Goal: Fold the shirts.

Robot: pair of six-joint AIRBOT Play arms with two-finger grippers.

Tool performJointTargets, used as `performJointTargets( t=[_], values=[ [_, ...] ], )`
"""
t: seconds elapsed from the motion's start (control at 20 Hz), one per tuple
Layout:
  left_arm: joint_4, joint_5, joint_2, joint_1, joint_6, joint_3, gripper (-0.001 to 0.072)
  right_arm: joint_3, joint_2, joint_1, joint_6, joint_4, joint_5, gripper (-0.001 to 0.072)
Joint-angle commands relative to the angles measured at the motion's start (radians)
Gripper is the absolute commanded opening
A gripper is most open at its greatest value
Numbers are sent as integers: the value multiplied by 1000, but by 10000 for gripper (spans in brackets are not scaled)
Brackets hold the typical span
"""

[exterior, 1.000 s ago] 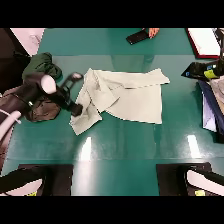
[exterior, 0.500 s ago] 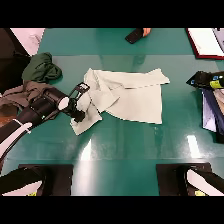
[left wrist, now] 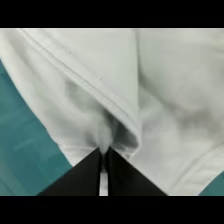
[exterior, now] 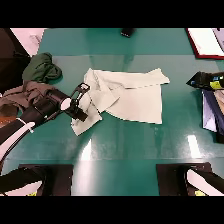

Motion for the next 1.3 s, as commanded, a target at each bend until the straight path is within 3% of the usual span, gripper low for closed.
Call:
performJointTargets(
  t=[0.0,0.25,0.4,0.6,0.9,0.95,1.1,1.25],
  values=[
    [-3,-80,52,31,-9,79,27,-1,0,-10,0,-8,80,444],
    [-107,-129,235,216,0,151,28,-174,-2,-126,-9,12,171,449],
    [-298,-121,238,325,58,115,28,-395,-49,-180,-92,208,95,450],
    [-421,-92,235,332,79,81,29,-539,-177,-97,-151,395,-97,450],
    [-423,-101,236,332,78,81,29,-491,-318,85,-147,418,-183,447],
    [-423,-105,236,333,78,82,29,-491,-315,96,-146,418,-185,406],
    [-438,-93,239,333,77,84,28,-492,-257,103,-158,381,-183,14],
    [-533,-90,239,333,103,118,28,-452,-128,39,-151,272,-132,14]
  ],
)
